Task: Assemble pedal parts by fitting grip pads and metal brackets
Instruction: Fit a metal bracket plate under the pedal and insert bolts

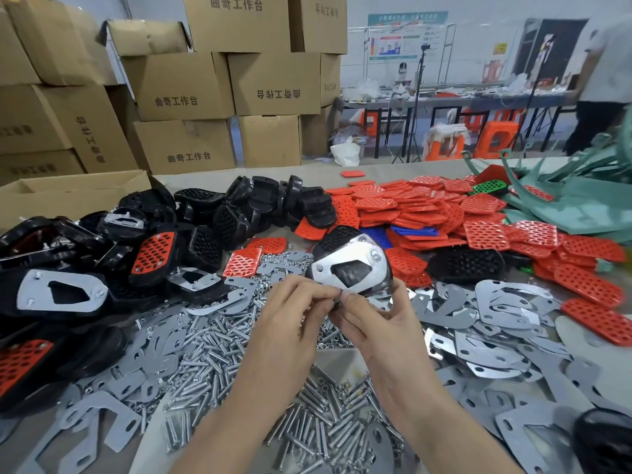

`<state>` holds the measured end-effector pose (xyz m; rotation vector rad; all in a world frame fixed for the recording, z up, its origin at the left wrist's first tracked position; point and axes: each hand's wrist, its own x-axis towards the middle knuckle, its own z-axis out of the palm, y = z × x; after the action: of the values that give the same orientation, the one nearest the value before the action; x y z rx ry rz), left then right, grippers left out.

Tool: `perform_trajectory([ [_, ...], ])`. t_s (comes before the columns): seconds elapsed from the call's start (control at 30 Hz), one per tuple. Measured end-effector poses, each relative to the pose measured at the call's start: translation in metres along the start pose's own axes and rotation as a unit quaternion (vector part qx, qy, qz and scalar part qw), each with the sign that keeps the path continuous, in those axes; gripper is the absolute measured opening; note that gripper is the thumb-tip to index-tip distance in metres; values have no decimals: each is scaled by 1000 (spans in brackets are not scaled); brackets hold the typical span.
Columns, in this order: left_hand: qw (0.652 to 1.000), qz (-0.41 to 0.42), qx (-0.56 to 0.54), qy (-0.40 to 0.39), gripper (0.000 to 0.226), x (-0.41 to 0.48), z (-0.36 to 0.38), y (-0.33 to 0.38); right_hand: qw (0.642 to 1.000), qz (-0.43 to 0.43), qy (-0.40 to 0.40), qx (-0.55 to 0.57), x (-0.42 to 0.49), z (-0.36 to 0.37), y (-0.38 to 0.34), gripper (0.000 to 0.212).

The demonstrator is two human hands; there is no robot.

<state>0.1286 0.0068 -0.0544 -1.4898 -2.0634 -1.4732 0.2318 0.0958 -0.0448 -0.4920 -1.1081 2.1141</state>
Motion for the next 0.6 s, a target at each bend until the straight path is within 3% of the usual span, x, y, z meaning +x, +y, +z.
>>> perform_trajectory([
  [0.33,990,-107,-94,6,13,-1,-1,0,998,30,16,57,-3,4,-1,48],
  [0.6,982,-145,-122,1,16,-2,0,-1,999,16,11,32,-2,3,-1,40],
])
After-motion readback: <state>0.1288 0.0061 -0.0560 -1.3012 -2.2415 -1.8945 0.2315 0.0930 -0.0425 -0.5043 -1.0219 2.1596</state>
